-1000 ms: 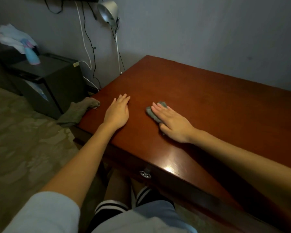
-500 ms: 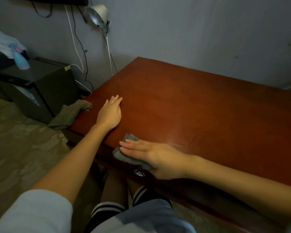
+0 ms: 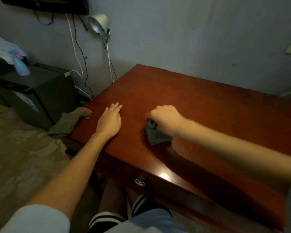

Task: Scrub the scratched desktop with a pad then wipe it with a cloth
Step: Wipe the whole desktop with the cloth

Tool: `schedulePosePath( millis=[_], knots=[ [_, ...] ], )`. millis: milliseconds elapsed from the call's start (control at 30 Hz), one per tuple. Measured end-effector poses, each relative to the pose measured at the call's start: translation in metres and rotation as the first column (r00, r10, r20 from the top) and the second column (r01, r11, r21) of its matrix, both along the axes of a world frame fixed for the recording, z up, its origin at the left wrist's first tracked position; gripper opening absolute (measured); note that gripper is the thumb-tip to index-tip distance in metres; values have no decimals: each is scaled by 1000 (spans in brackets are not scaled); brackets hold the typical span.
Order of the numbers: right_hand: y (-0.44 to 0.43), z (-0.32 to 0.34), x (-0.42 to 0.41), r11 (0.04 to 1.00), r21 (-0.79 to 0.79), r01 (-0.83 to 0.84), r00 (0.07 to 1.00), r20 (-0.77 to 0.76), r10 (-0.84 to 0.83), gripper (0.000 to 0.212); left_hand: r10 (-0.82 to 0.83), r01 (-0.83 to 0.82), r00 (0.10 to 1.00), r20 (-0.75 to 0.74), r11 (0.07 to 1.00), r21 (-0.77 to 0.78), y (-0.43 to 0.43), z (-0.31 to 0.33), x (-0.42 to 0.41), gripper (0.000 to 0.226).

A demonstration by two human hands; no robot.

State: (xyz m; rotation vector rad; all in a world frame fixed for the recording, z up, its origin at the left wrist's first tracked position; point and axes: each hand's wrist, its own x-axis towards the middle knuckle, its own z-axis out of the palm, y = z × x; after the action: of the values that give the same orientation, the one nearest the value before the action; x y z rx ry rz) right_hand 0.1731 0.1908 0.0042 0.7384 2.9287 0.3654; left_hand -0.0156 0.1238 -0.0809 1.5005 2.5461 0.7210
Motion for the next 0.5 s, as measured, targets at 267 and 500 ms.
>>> schedulePosePath(
  millis=[267, 500],
  knots=[
    [-77, -66, 59, 983, -87, -163, 936, -328, 126, 56, -22, 23, 999, -23, 999, 25, -3, 2, 3, 46],
    [8, -67, 17, 1000, -26, -16, 970, -241, 10, 57, -11, 12, 1000, -23, 1000, 22, -5, 6, 7, 47]
  ],
)
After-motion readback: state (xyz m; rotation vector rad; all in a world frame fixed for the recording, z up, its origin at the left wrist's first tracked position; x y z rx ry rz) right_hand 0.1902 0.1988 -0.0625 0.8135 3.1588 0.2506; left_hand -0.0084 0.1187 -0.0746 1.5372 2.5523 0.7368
